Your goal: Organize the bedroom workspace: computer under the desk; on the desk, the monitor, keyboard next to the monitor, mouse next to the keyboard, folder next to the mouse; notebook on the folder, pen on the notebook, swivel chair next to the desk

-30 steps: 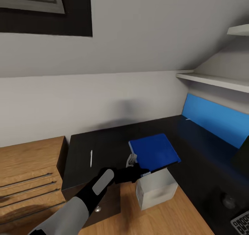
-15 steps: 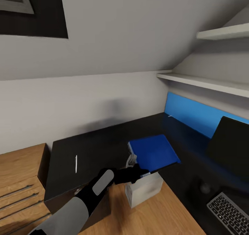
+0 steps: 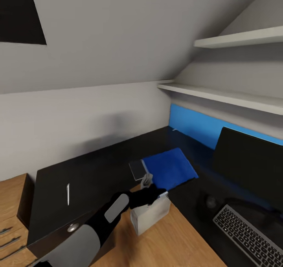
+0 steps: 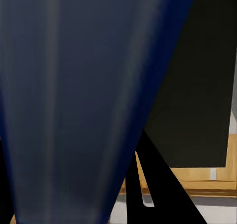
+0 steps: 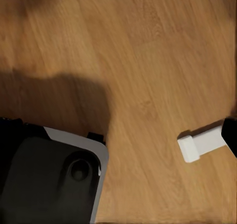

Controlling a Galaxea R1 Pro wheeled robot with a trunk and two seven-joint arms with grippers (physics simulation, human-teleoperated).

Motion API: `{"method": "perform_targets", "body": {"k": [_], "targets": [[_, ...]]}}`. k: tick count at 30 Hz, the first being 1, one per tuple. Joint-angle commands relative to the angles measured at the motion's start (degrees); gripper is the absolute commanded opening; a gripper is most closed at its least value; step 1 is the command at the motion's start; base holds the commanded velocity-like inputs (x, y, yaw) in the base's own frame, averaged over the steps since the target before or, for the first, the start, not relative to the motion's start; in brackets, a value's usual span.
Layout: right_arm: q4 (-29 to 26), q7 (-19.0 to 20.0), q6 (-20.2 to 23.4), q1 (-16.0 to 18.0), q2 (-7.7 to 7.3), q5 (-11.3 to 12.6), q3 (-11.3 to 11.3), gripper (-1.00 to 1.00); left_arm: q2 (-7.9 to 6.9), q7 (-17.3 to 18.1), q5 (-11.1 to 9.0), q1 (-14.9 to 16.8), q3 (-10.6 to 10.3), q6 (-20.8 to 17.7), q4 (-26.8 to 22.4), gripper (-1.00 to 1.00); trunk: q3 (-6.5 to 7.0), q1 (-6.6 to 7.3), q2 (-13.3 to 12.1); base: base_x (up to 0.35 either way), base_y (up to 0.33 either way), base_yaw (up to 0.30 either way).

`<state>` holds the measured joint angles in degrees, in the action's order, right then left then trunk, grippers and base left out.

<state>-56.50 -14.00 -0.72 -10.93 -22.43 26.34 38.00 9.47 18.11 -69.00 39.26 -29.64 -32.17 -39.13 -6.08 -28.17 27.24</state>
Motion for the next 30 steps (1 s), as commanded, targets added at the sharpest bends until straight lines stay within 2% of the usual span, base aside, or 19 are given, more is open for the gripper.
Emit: {"method": "perform_targets", "body": {"k": [1, 5, 9, 13, 23, 25, 30], "targets": [[-0.13, -0.39, -0.07, 0.03, -0.07, 0.55, 0.23, 1.00, -0.01, 0.08, -0.48, -0.05, -0.07, 2.87, 0.83, -1.00, 0.08, 0.19, -0.31, 0.000, 0.000, -0.297], [-0.10, -0.34, -0.07, 0.03, -0.07, 0.55, 0.23, 1.00, 0.20, 0.06, -0.54, -0.24, -0.14, 11.50, 5.27, -1.00, 0.80, 1.07, -1.91, 0.000, 0.000, -0.297], [-0.10, -0.35, -0.07, 0.03, -0.07, 0.57, 0.23, 1.00, 0.12, 0.11, -0.61, -0.71, -0.12, 12.57, 5.71, -1.00, 0.98, 1.29, -2.32, 0.000, 0.000, -0.297], [-0.10, -0.35, -0.07, 0.03, -0.07, 0.56, 0.23, 1.00, -0.24, 0.12, -0.98, -2.65, 0.00, 13.27, 5.50, -1.00, 0.98, 1.29, -2.32, 0.000, 0.000, -0.298], [-0.10, -0.33, -0.09, -0.03, -0.07, 0.55, 0.30, 1.00, -0.25, 0.03, -1.25, -3.44, 0.40, 16.29, 5.13, -1.00, 0.80, 1.07, -1.91, 0.000, 0.000, -0.291], [-0.05, -0.28, -0.08, -0.04, -0.09, 0.55, 0.31, 1.00, -0.32, 0.01, -2.05, -3.47, 0.94, 16.62, 5.18, -1.00, 0.44, 0.63, -1.11, 0.000, 0.000, -0.136], [-0.02, 0.32, -0.16, -0.03, -0.15, 0.49, 0.55, 1.00, -0.49, -0.61, -6.36, -3.49, 2.23, 16.95, 5.50, -1.00, -0.45, -0.47, 0.89, 0.000, 0.000, -0.046]]}}
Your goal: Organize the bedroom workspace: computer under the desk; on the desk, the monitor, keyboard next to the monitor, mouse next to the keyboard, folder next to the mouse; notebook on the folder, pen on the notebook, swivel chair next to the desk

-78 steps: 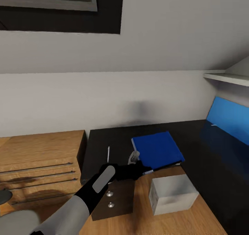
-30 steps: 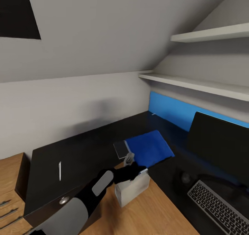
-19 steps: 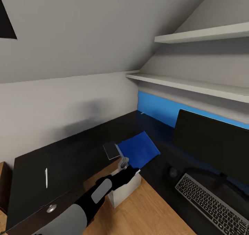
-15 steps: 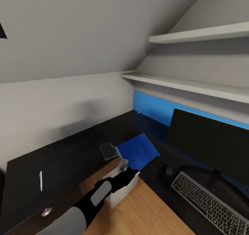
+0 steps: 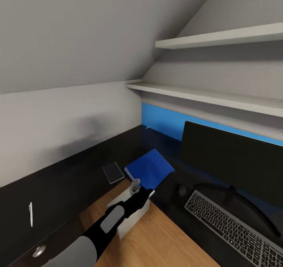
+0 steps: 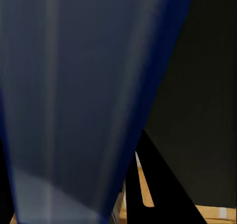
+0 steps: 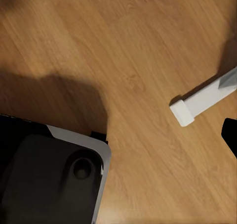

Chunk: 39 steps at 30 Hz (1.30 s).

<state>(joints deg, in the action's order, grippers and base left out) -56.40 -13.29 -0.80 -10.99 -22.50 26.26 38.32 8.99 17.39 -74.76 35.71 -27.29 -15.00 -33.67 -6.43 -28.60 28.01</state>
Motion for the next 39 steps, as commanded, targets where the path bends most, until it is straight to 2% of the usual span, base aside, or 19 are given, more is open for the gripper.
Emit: {"method": "perform_targets", "body": {"k": [1, 5, 10, 14, 21, 22, 24, 25, 27, 39], "targets": [[-0.12, -0.37, -0.08, 0.05, -0.07, 0.57, 0.24, 1.00, -0.05, 0.08, -0.99, 0.06, -0.05, -0.20, 0.11, -1.00, -0.28, -0.26, 0.53, 0.000, 0.000, -0.016], [-0.12, -0.21, -0.12, 0.04, -0.14, 0.57, 0.26, 1.00, -0.48, -0.04, -3.74, 0.06, 0.80, -0.10, 0.50, -1.00, -1.00, -1.13, 2.13, 0.000, 0.000, -0.007], [-0.12, -0.27, -0.08, 0.07, -0.12, 0.60, 0.26, 1.00, -0.44, -0.07, -5.16, 0.06, 1.78, -0.12, 3.04, -1.00, -1.90, -2.23, 4.14, 0.000, 0.000, -0.001], [-0.12, -0.32, -0.04, 0.08, -0.09, 0.63, 0.28, 1.00, -0.39, -0.01, -5.34, 0.06, 1.91, 0.05, 5.41, -1.00, -2.62, -3.11, 5.74, 0.000, 0.000, -0.109], [-0.12, -0.25, -0.13, 0.07, -0.11, 0.63, 0.26, 1.00, -0.59, 0.72, -5.45, 0.14, 2.02, 0.24, 6.43, -1.00, -3.88, -4.65, 8.55, 0.000, 0.000, -0.236], [-0.12, -0.25, -0.16, 0.06, -0.10, 0.59, 0.28, 1.00, -0.90, 0.83, -5.55, 0.14, 2.13, 2.09, 5.93, -1.00, -4.05, -4.87, 8.95, 0.000, 0.000, -0.043], [-0.12, -0.25, -0.17, 0.04, -0.14, 0.57, 0.28, 1.00, -1.02, 0.76, -5.57, 0.15, 2.18, 2.42, 5.85, -1.00, -4.41, -5.31, 9.75, 0.000, 0.000, -0.023], [-0.12, -0.25, -0.17, 0.05, -0.15, 0.56, 0.29, 1.00, -1.03, 0.75, -5.57, 0.15, 2.32, 2.44, 5.84, -1.00, -4.59, -5.53, 10.15, 0.000, 0.000, -0.013], [-0.12, -0.29, -0.17, 0.07, -0.11, 0.55, 0.33, 1.00, -1.18, 0.84, -5.54, 0.15, 4.51, 2.43, 5.77, -1.00, -4.95, -5.97, 10.95, 0.000, 0.000, -0.005], [-0.12, -0.29, -0.17, 0.01, -0.08, 0.55, 0.42, 1.00, -1.39, 0.77, -5.65, 0.89, 5.22, 1.77, 5.55, -1.00, -7.11, -8.60, 15.77, 0.000, 0.000, 0.000]]}}
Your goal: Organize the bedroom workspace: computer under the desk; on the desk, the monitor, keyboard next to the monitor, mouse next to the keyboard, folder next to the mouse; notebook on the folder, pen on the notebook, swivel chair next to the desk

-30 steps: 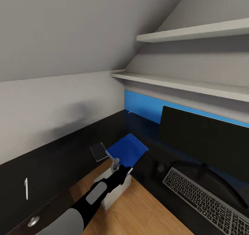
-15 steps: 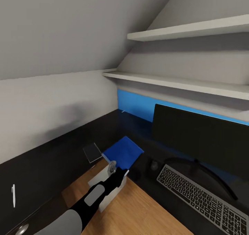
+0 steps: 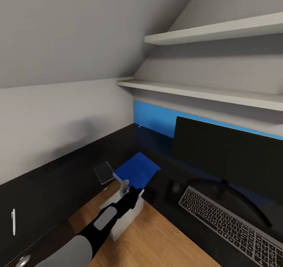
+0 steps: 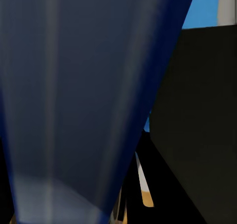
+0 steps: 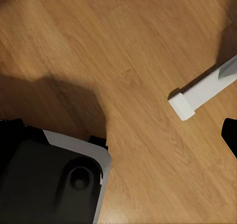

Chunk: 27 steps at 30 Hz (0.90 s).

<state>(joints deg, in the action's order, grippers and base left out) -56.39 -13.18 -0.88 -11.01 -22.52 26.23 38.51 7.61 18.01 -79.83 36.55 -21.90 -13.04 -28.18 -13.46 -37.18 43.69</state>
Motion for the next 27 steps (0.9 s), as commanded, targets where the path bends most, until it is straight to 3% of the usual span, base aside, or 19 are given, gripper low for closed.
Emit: {"method": "perform_targets", "body": {"k": [1, 7, 16, 22, 27], "targets": [[-0.12, -0.40, -0.09, 0.03, -0.07, 0.58, 0.24, 1.00, -0.01, 0.14, -0.58, 0.12, -0.17, -0.21, 0.04, -1.00, -0.25, -0.24, 0.48, 0.000, 0.000, 0.000], [-0.12, -0.44, -0.02, 0.02, -0.07, 0.61, 0.25, 1.00, -0.17, 0.26, -0.59, 0.33, -0.16, -0.35, -0.02, -1.00, -1.33, -1.56, 2.89, 0.000, 0.000, -0.033], [-0.12, -0.44, 0.00, 0.02, -0.11, 0.66, 0.25, 1.00, -0.69, 0.55, -0.66, 0.15, 0.16, -0.36, -0.03, -1.00, -2.95, -3.54, 6.50, 0.000, 0.000, -0.246], [-0.12, -0.40, -0.07, 0.02, -0.12, 0.61, 0.25, 1.00, -2.62, 3.90, -0.55, -0.41, 4.33, -0.40, -0.03, -1.00, -4.02, -4.85, 8.90, 0.000, 0.000, -0.263], [-0.12, -0.36, -0.09, 0.02, -0.13, 0.58, 0.25, 1.00, -2.77, 4.41, -0.33, -0.49, 5.05, -0.41, 0.02, -1.00, -4.92, -5.95, 10.91, 0.000, 0.000, -0.102]]}}
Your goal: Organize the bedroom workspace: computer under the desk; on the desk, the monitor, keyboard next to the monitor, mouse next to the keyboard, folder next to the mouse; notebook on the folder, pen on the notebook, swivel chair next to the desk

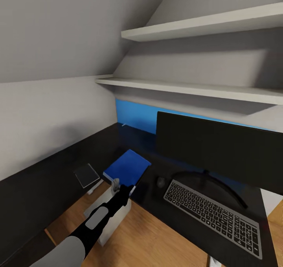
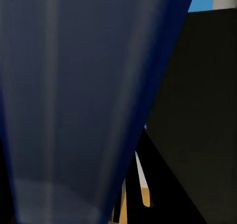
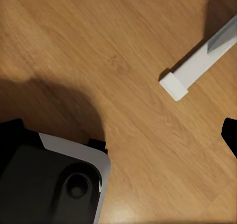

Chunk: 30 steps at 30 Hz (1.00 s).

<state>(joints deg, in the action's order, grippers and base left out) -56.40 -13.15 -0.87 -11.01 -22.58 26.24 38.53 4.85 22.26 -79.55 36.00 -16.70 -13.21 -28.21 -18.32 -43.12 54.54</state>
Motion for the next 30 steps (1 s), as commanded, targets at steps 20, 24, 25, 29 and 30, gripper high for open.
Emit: {"method": "perform_targets", "body": {"k": [20, 24, 25, 29, 30], "targets": [[-0.12, -0.21, -0.13, 0.03, -0.10, 0.48, 0.40, 1.00, 1.41, -3.81, 0.32, 0.28, -0.51, 0.11, 0.96, -1.00, -3.65, -4.41, 8.09, 0.000, 0.000, -0.007], [-0.12, -0.21, -0.16, 0.03, -0.10, 0.46, 0.41, 1.00, 1.48, -4.26, 0.23, 0.29, -0.51, 0.11, 0.93, -1.00, -4.37, -5.29, 9.69, 0.000, 0.000, 0.000], [-0.12, -0.21, -0.17, 0.03, -0.10, 0.47, 0.41, 1.00, 1.48, -4.32, 0.21, 0.29, -0.48, 0.11, 0.91, -1.00, -4.55, -5.51, 10.09, 0.000, 0.000, 0.000], [-0.12, -0.23, -0.13, 0.03, -0.10, 0.44, 0.41, 1.00, 1.40, -4.30, 0.19, 0.30, -0.45, 0.21, 0.91, -1.00, -5.27, -6.39, 11.70, 0.000, 0.000, 0.000], [-0.12, -0.24, -0.12, 0.03, -0.10, 0.44, 0.41, 1.00, 1.38, -4.23, 0.19, 0.30, -0.45, 0.23, 0.90, -1.00, -5.45, -6.61, 12.10, 0.000, 0.000, 0.000]]}}
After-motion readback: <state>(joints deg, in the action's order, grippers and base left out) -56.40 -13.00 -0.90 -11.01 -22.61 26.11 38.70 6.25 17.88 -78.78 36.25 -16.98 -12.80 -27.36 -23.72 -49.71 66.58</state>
